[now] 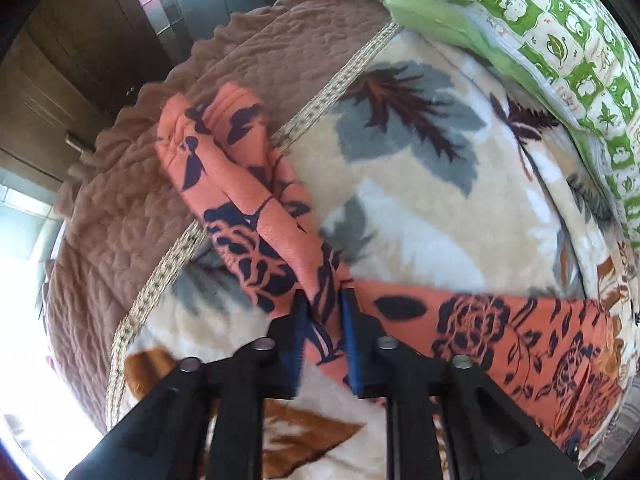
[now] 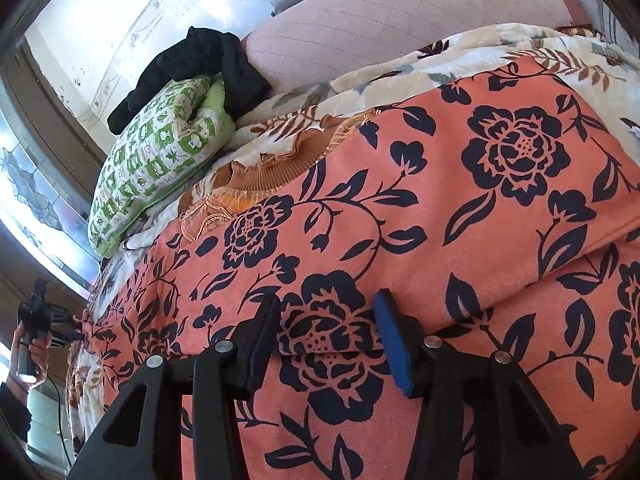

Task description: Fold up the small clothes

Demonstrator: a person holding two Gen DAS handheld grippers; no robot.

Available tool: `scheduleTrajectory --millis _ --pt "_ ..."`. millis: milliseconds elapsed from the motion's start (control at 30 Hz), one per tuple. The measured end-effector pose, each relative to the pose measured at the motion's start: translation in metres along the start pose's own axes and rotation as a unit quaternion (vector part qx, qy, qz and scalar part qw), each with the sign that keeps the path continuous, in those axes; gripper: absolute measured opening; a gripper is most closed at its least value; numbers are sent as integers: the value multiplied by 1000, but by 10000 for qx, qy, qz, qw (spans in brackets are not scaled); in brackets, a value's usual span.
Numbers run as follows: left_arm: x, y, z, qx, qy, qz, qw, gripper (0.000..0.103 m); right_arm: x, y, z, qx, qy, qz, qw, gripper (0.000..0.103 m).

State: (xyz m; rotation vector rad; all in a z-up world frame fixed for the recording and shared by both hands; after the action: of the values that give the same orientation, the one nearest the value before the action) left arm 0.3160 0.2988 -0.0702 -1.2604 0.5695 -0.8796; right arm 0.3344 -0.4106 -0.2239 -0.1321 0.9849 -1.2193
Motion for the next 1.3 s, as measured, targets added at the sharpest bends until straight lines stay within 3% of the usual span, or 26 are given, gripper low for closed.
scheduleTrajectory --millis 133,300,400,467,500,533,700,867,933,1000,1100,1200,1300 --pt "-41 -29 -34 103 -184 -428 9989 9 1 0 0 7 21 23 10000 51" --pt "-89 -27 -74 -128 -273 -872 9957 12 3 -1 0 20 91 83 9999 51" --pt "-111 -43 -78 264 -529 -1065 9926 14 3 -1 1 21 90 83 9999 51" --pt "-127 -53 -74 603 -891 -1365 9848 29 3 -1 1 18 94 84 9999 51" --pt "-133 -55 -72 714 -1052 -1506 9804 44 3 -1 1 20 91 83 9999 51" --pt "-139 -56 -70 791 -1235 -1598 9762 49 3 -1 1 21 92 84 9999 51" --pt "-165 -26 -74 522 -2114 -1949 9563 50 4 -2 1 26 140 131 9998 51" --pt "-174 -3 -75 567 -2468 -2081 9448 53 6 -2 1 39 210 199 9996 51" --pt "-180 -7 -85 470 -2773 -2190 9343 53 7 -2 1 44 233 222 9995 51" --pt "-189 -17 -107 648 -3048 -2433 9185 53 8 -2 1 51 253 247 9994 51" --pt "-206 -17 -127 722 -3213 -2439 9122 55 10 -2 1 58 314 308 9990 51" --pt "-215 0 -124 471 -3560 -2644 8951 55 10 -3 1 65 337 331 9989 51" --pt "-215 1 -109 614 -3479 -2531 9007 60 10 -3 1 65 337 327 9989 51"
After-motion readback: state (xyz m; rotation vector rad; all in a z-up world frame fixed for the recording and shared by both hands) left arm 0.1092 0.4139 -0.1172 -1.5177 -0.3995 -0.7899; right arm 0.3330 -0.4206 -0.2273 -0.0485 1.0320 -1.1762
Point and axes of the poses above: each gripper's, at about its wrist camera, not at the fingertips, and y roughly the way its jaws point, x to its right, z to its top, the point moved 1 cm from there along y, roughly the way its jaws point, and after that the axes turned 5 degrees about x, right-handed, at the moved point
